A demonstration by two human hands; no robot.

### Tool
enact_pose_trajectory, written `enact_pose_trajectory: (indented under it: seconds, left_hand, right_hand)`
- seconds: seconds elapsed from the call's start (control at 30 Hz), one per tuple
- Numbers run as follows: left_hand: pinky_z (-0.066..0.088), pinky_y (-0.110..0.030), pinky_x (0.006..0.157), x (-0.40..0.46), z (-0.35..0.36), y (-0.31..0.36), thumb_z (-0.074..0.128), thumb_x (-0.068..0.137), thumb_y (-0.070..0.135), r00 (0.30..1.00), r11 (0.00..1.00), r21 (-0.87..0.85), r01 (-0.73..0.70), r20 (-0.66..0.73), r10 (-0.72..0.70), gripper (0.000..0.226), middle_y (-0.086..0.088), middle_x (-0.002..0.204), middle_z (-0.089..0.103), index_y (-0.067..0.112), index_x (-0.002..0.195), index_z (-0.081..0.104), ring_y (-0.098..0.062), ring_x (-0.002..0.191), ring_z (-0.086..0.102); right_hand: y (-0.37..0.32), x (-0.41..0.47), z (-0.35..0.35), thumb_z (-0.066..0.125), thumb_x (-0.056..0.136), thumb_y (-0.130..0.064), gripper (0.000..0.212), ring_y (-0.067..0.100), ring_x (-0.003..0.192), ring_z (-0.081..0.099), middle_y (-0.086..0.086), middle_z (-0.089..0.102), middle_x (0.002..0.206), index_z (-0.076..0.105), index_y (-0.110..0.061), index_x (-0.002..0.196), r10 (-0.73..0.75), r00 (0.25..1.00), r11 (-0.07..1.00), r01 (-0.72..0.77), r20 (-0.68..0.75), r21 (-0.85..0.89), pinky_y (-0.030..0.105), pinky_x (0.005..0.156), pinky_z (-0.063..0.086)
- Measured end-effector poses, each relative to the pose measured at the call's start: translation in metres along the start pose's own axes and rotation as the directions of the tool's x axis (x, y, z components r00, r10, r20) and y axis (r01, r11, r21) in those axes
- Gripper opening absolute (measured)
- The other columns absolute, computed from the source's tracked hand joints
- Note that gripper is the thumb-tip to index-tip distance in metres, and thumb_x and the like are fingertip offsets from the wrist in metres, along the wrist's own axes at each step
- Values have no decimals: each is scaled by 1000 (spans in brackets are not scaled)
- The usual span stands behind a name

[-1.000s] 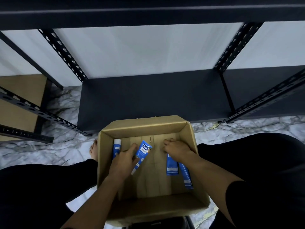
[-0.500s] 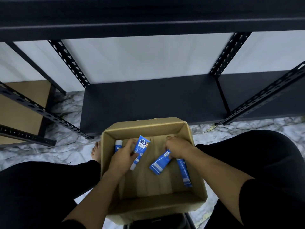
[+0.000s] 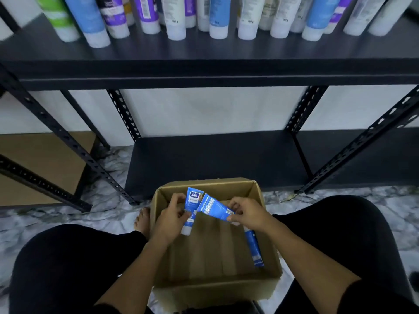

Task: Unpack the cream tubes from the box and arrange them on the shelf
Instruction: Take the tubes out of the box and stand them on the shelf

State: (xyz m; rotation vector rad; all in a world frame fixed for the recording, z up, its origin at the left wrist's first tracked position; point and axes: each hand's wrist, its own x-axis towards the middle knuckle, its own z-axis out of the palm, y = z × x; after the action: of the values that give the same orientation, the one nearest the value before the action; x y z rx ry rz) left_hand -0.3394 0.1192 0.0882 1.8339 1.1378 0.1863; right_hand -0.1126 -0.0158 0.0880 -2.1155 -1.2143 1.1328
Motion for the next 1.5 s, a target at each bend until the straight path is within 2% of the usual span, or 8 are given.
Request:
enact_pose_trajectory:
  seconds: [0.17, 0.33, 0.5, 0.6, 0.7, 1.1, 1.2, 1.5]
  left_hand:
    - [56, -43, 79, -8, -6, 13, 70, 88, 22, 995, 994, -109, -25, -100, 14, 47, 4, 85, 67, 54, 108, 43, -9, 79, 67]
    - [57, -47, 79, -14, -14, 34, 72, 86, 10, 975, 960, -240, -141, -204, 92, 49, 5, 97, 64, 40, 117, 49, -17, 82, 67]
    - [58, -42, 73, -15, -36, 67, 69, 89, 16, 954, 929, -294, -224, -260, 147, 46, 2, 86, 71, 44, 117, 46, -12, 78, 70]
    - [58, -39, 71, -16, -61, 95, 68, 90, 14, 924, 893, -317, -319, -315, 218, 47, -2, 87, 70, 43, 119, 45, -15, 78, 70]
    - [58, -39, 74, -18, -91, 130, 67, 92, 14, 872, 846, -305, -437, -375, 315, 48, -3, 89, 70, 43, 123, 44, -17, 82, 69]
    - [53, -25, 68, -9, -214, 255, 68, 91, 17, 609, 732, -104, -673, -640, 468, 51, 4, 91, 68, 37, 127, 38, -9, 80, 67]
    - [53, -22, 66, -1, -228, 272, 67, 92, 19, 600, 749, -88, -656, -664, 447, 50, 6, 94, 66, 35, 129, 37, -5, 83, 68]
    - [60, -36, 71, 35, -241, 290, 68, 91, 22, 600, 828, -40, -559, -708, 371, 51, 3, 107, 65, 37, 128, 35, -8, 91, 67]
  right_hand:
    - [-22, -20, 4, 79, 81, -17, 30, 10, 77, 63, 5, 70, 92, 58, -25, 101, -8, 988, 975, 43, -157, 219, 27, 76, 51]
    - [-48, -37, 2, 77, 84, -19, 32, 7, 78, 68, 2, 73, 87, 57, -33, 104, -2, 957, 922, 114, -290, 370, 24, 72, 54]
    - [-82, -48, -10, 78, 84, -19, 38, 14, 81, 72, -1, 75, 85, 53, -33, 108, -34, 905, 855, 246, -424, 456, 33, 72, 59]
    - [-112, -54, -24, 79, 82, -26, 42, 14, 81, 73, -4, 75, 87, 50, -39, 109, -65, 870, 840, 312, -489, 444, 43, 80, 59]
    - [-154, -61, -44, 78, 84, -16, 45, 15, 82, 74, -2, 75, 89, 49, -34, 112, -130, 828, 781, 425, -546, 459, 45, 80, 60]
    - [-279, -60, -116, 79, 83, -22, 55, 11, 85, 73, -2, 72, 95, 41, -37, 121, -284, 661, 719, 626, -694, 302, 41, 79, 61]
    - [-301, -61, -129, 78, 85, -22, 55, 9, 83, 72, -3, 72, 93, 40, -34, 123, -295, 649, 723, 631, -702, 280, 39, 80, 61]
    - [-353, -41, -162, 78, 85, -25, 50, 3, 79, 71, -6, 72, 95, 37, -33, 113, -283, 588, 739, 637, -758, 219, 19, 65, 55]
